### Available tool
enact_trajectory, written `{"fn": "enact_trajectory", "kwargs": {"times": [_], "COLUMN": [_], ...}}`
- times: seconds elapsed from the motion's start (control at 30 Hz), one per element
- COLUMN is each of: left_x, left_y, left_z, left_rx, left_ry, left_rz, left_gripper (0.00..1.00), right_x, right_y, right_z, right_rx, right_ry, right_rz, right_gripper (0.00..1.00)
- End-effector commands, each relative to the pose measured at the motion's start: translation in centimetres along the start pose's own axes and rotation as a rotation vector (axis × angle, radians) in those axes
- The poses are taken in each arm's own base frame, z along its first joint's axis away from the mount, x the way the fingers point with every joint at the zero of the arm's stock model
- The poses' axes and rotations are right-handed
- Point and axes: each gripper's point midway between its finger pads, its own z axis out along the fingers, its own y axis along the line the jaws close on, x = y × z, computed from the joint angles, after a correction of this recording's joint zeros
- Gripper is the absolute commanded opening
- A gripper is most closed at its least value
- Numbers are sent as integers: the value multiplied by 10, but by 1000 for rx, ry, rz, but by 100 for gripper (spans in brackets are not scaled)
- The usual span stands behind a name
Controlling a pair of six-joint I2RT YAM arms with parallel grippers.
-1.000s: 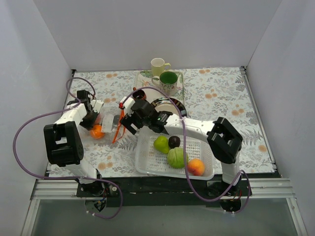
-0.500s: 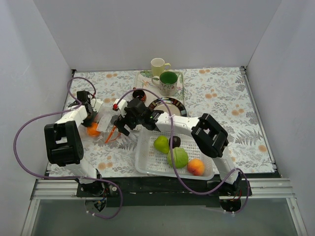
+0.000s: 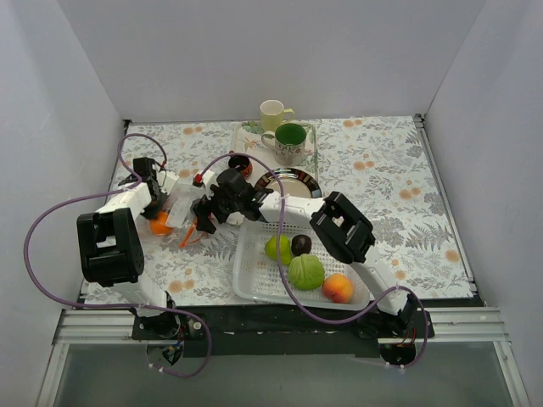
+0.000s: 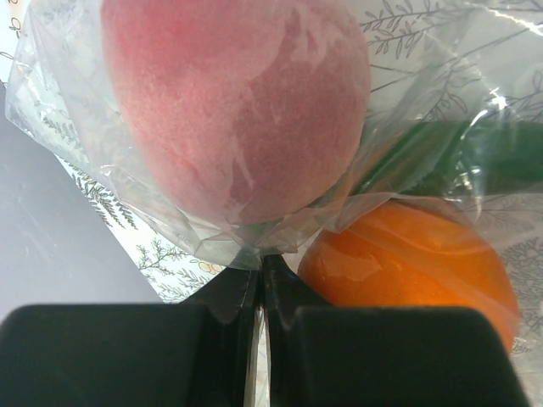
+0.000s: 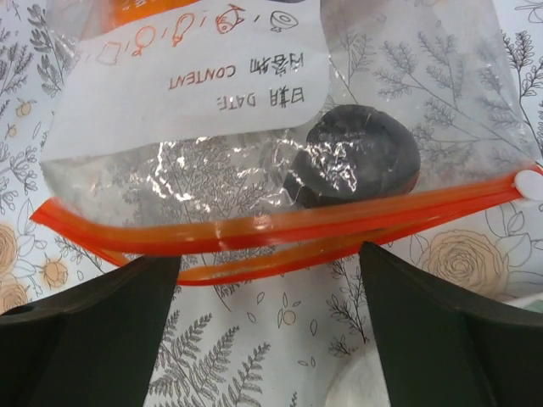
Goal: Open the zip-top bag and remove the fake food
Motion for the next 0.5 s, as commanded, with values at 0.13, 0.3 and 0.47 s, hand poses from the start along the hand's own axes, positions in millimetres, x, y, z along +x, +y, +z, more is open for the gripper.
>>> {"fn": "enact_trajectory", "kwargs": {"times": [0.13,0.3,0.47], "left_x": [-10,-4,2], "left_y": [-3,-20,-31], "left_z": [-10,-9,-9], "left_rx": [49,118,165], "left_ry": [-45,-30,-15], "left_rz": [-10,6,24], "left_gripper": [0,0,0], "right_x": [-39,-40,-40], "right_y": [-12,-23,-38], "right_z": [18,22,19], "right_rx": [-15,32,173], "right_ry": [-147,-181,-230], "right_rz": [24,-9,-105], "right_gripper": [98,98,98]}}
